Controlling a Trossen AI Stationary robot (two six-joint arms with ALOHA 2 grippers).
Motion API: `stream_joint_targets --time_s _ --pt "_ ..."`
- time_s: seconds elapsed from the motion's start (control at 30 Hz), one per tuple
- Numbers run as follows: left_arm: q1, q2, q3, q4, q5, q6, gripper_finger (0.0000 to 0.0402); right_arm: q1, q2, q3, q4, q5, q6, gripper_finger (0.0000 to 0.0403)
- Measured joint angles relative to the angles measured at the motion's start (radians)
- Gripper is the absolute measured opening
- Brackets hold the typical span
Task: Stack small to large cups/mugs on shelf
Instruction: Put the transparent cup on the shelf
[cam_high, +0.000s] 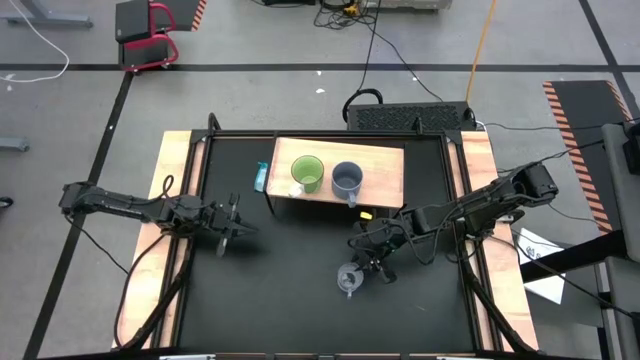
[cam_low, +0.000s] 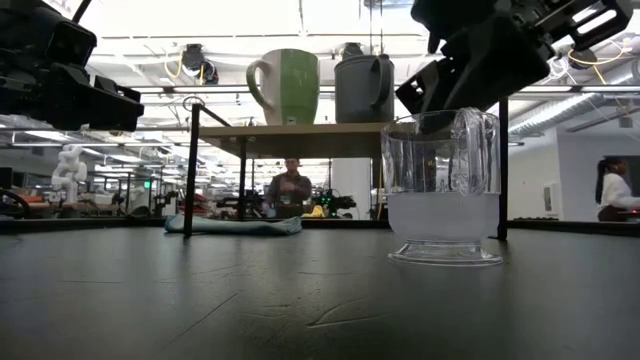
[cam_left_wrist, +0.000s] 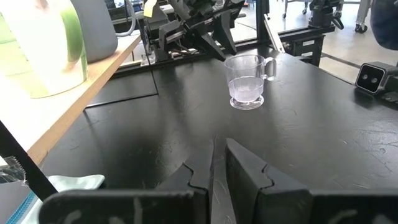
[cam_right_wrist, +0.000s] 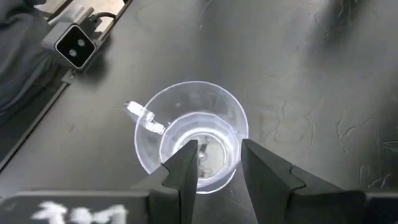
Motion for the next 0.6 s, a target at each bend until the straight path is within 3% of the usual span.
stream_joint_targets --time_s 0.6 --pt "0.000 0.000 0.000 0.000 0.000 -0.009 0.0042 0.006 0.000 -0.035 0.036 -0.004 -0.024 0.0116"
